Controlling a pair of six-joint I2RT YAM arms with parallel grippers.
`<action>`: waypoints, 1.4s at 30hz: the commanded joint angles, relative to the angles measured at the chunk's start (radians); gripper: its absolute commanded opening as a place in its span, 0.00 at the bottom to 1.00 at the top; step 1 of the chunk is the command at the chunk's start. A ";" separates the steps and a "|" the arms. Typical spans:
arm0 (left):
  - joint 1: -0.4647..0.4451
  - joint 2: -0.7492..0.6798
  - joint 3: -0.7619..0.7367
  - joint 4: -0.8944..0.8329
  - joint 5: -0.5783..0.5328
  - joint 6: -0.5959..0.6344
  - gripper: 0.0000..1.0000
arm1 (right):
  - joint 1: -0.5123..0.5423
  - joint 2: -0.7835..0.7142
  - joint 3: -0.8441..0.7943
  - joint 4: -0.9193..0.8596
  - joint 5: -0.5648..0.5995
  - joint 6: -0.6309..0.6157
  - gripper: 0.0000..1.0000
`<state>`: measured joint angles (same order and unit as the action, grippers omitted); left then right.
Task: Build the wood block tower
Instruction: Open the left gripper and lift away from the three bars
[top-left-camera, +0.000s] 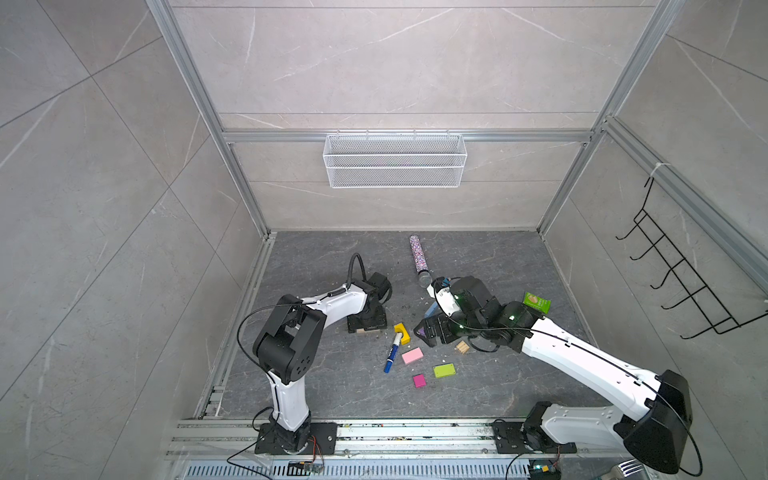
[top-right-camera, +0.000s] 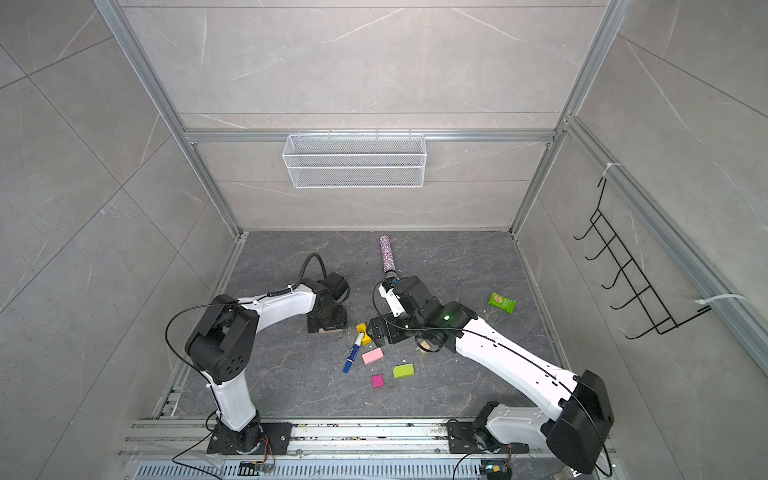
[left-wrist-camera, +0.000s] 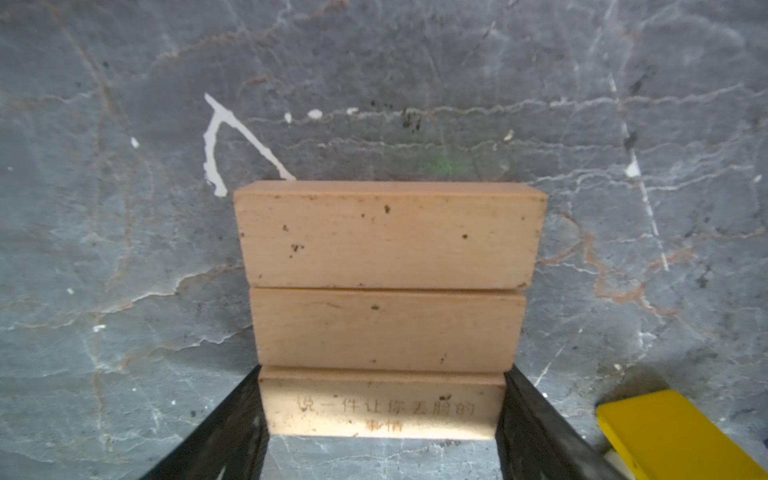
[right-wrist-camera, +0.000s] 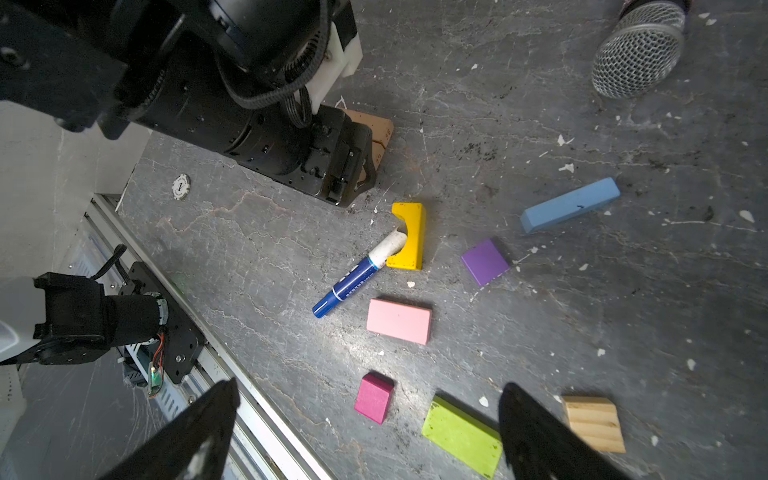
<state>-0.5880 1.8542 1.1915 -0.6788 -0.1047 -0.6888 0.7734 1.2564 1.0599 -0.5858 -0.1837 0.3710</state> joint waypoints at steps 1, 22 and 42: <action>0.008 0.012 -0.003 0.014 0.025 -0.020 0.81 | -0.003 -0.002 -0.003 -0.002 -0.012 -0.003 0.99; 0.008 -0.107 -0.010 -0.036 0.032 -0.023 1.00 | -0.003 0.035 0.010 -0.010 0.002 0.003 0.99; -0.141 -0.352 -0.079 -0.023 0.037 0.276 0.91 | -0.068 -0.024 -0.128 0.012 -0.001 0.161 0.95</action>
<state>-0.7071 1.5543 1.1271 -0.7273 -0.0753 -0.5133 0.7296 1.2793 0.9478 -0.5884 -0.1471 0.4988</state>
